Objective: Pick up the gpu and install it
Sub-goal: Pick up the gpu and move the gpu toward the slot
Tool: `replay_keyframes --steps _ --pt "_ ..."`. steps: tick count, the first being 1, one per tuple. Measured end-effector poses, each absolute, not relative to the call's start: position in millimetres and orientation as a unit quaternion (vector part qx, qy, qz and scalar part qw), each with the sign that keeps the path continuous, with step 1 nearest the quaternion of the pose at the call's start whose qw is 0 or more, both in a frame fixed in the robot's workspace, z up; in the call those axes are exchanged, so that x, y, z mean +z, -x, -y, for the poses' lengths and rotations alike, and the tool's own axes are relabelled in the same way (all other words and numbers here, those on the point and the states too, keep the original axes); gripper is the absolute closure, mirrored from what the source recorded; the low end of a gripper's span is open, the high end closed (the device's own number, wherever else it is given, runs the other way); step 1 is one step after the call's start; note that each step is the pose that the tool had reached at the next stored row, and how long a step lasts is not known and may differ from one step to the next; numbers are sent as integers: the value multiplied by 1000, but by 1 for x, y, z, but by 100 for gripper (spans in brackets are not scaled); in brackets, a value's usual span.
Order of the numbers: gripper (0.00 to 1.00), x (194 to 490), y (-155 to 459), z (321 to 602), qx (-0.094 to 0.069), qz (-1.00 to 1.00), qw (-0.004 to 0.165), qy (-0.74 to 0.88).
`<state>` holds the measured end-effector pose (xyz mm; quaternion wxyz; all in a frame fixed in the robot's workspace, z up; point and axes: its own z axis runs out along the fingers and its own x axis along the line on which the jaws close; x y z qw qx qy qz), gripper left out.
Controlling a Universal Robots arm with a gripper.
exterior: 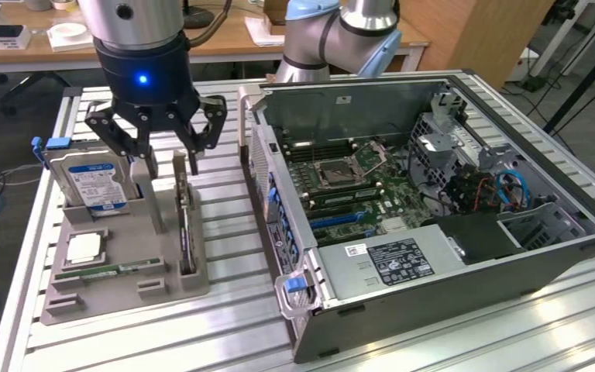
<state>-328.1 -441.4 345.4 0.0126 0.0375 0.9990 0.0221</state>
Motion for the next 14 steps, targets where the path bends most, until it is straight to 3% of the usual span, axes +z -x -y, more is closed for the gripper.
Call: replay_keyframes --steps 14 --pt "47 337 328 445 22 -999 13 -37"
